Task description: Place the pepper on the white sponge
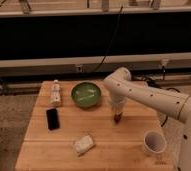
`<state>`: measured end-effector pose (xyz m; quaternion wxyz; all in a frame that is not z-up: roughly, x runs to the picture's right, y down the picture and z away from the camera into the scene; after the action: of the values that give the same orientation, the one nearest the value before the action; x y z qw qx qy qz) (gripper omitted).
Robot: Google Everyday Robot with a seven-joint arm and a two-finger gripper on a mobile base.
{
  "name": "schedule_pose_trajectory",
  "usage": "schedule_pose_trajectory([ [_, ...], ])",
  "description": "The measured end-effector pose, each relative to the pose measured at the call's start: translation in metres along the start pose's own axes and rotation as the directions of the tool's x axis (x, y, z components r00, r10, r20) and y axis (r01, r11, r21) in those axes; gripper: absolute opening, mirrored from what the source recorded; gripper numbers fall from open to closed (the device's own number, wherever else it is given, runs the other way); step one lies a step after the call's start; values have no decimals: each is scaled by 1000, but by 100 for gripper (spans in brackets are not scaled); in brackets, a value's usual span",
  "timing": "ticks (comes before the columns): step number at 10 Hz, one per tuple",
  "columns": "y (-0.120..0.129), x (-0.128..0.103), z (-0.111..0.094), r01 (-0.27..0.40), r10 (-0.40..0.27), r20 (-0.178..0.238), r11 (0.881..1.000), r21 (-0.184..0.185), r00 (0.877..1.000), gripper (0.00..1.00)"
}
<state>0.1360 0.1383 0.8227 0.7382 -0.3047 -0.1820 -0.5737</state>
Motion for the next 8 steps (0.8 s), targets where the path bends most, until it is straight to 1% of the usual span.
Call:
schedule_pose_trajectory([
  [1, 3, 3, 1, 1, -1, 2, 1000, 3, 1000, 80],
  [6, 20, 27, 8, -25, 25, 11, 999, 27, 1000, 80],
  [8, 29, 28, 25, -40, 39, 33, 999, 30, 999, 80],
])
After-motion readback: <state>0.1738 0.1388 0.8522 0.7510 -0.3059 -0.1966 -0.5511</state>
